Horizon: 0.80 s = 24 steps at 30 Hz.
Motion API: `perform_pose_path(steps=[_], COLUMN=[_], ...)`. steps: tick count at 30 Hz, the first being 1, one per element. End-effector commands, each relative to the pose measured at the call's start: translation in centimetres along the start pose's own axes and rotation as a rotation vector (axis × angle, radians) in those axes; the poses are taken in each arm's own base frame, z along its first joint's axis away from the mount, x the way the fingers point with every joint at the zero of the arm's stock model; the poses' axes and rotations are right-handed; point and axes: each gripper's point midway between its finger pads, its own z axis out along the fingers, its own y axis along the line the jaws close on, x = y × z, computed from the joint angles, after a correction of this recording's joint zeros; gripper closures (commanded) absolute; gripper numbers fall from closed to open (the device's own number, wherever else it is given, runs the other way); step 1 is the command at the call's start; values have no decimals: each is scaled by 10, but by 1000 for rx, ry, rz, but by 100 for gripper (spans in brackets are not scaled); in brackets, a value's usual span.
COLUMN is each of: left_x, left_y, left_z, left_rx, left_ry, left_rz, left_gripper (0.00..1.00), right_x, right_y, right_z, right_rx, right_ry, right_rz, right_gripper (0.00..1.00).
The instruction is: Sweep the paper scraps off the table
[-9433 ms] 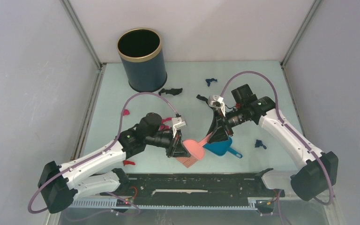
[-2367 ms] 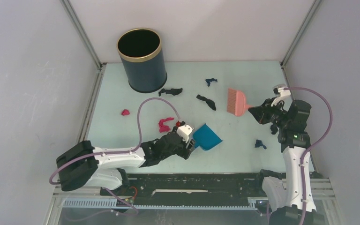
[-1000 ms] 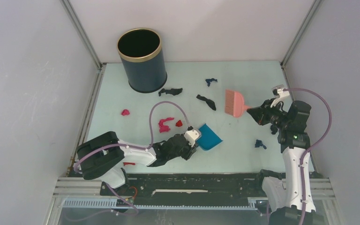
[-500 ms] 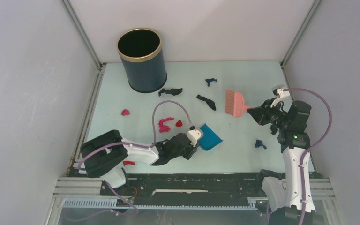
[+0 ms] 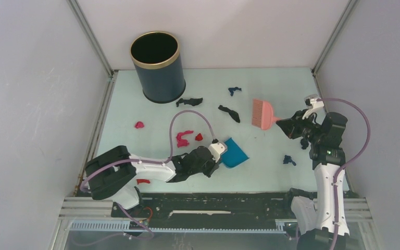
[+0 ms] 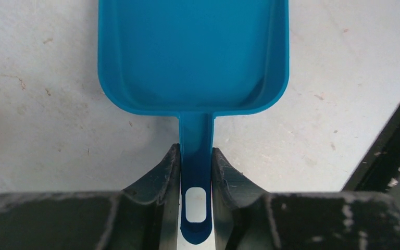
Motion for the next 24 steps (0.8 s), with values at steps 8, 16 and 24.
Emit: perform_pose_path(steps=[8,16,24], left_x=[-40,-32,-18], left_y=[-25,-27,-30], left_z=[-18,7,5], left_rx=[76,53,79], left_ry=[-86,-61,-112], left_rz=[-35,-60,-65], left_gripper=[77,67,47], right_x=[-8,-7,-5], right_y=[-5,-6,-7], right_z=[-3,-3,0], right_rx=[9,9,0], right_ry=[-30,-28,-17], right_rz=[-23,-16,-5], right_gripper=[100,100,100])
